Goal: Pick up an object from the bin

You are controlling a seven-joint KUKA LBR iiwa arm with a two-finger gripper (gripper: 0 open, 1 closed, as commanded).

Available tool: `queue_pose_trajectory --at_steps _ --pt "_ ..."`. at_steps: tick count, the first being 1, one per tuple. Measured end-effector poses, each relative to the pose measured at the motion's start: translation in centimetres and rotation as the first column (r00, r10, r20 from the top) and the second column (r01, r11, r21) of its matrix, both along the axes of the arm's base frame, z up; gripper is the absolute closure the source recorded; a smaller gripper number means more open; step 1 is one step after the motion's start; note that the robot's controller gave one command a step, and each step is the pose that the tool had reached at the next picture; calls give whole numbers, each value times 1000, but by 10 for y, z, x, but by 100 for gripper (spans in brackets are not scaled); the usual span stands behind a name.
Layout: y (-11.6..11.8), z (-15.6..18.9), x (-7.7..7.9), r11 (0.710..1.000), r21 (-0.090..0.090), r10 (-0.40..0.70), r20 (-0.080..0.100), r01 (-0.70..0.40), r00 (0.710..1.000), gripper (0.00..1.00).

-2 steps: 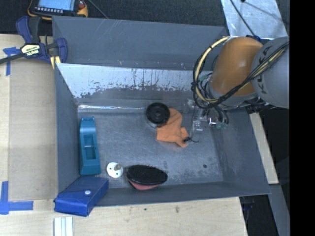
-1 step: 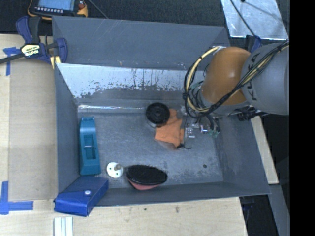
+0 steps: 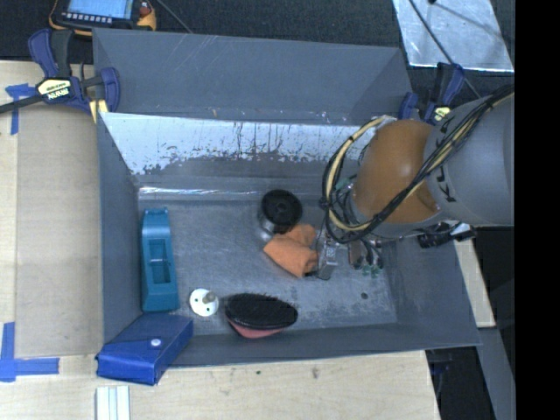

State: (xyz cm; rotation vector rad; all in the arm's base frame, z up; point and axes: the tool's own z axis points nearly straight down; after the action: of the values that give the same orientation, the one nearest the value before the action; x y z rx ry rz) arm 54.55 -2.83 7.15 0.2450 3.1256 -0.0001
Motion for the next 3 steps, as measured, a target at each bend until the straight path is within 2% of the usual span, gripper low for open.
queue_pose_trajectory --at_steps 1,2,3 --pt "0 0 0 1000 0 0 0 0 1000 100" --pt "0 87 -1 999 0 34 3 -34 999 0" --pt "1 83 -1 999 0 34 -3 -34 999 0"
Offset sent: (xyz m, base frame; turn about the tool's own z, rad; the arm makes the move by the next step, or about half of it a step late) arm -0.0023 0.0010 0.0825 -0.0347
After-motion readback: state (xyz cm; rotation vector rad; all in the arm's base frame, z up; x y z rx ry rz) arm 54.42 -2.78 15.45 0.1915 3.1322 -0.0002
